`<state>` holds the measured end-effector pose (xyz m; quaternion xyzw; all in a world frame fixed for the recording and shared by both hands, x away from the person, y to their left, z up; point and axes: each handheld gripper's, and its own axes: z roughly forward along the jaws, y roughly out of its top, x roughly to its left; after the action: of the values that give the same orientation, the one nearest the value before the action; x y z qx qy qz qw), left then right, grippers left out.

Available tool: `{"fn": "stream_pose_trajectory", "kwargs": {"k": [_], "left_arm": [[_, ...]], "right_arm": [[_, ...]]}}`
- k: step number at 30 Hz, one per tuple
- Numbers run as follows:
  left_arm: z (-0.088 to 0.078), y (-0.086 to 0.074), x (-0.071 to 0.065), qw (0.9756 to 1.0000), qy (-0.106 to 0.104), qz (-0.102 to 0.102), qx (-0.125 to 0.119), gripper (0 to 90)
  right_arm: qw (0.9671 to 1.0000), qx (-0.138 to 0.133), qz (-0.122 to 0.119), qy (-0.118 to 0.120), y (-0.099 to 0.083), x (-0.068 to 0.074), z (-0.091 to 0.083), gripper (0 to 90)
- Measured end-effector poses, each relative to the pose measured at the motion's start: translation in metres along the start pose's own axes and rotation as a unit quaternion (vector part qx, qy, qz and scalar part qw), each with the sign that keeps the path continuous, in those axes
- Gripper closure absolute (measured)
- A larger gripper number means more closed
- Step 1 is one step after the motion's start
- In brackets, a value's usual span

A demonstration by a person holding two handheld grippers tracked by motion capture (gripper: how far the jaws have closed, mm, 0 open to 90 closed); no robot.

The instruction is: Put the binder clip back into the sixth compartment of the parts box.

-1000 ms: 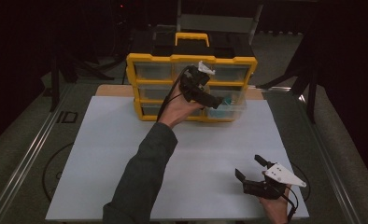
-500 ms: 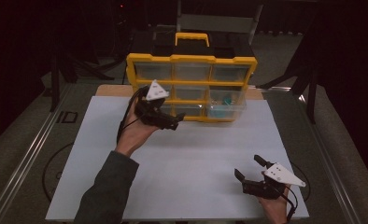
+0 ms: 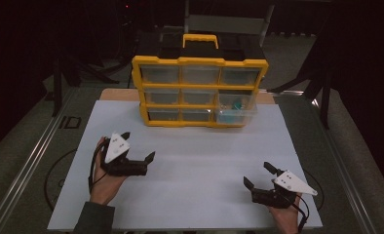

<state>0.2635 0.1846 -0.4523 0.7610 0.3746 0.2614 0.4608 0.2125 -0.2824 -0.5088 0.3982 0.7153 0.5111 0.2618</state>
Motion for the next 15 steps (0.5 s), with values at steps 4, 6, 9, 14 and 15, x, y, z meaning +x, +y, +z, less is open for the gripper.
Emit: {"fn": "stream_pose_trajectory", "kwargs": {"k": [4,6,9,14,15], "left_arm": [[-0.012,-0.031,0.007,0.9995,0.000,-0.031,-0.002,0.3],[-0.017,-0.042,0.008,0.9993,0.005,-0.037,-0.002,0.3],[-0.024,-0.057,0.011,0.9981,0.005,-0.060,-0.016,0.3],[-0.032,-0.070,0.010,0.9979,0.003,-0.063,-0.015,0.3],[-0.033,-0.073,0.008,0.9981,0.010,-0.060,-0.013,0.3]], "right_arm": [[1.0000,0.000,-0.003,0.001,0.000,0.001,0.001,8.6],[1.0000,0.000,-0.004,0.001,0.000,0.002,0.001,8.6],[1.0000,0.002,-0.005,0.001,0.000,0.003,0.002,8.6],[1.0000,-0.002,-0.008,0.001,0.001,0.003,0.002,8.6],[1.0000,-0.003,-0.009,0.002,0.001,0.002,0.002,8.6]]}}
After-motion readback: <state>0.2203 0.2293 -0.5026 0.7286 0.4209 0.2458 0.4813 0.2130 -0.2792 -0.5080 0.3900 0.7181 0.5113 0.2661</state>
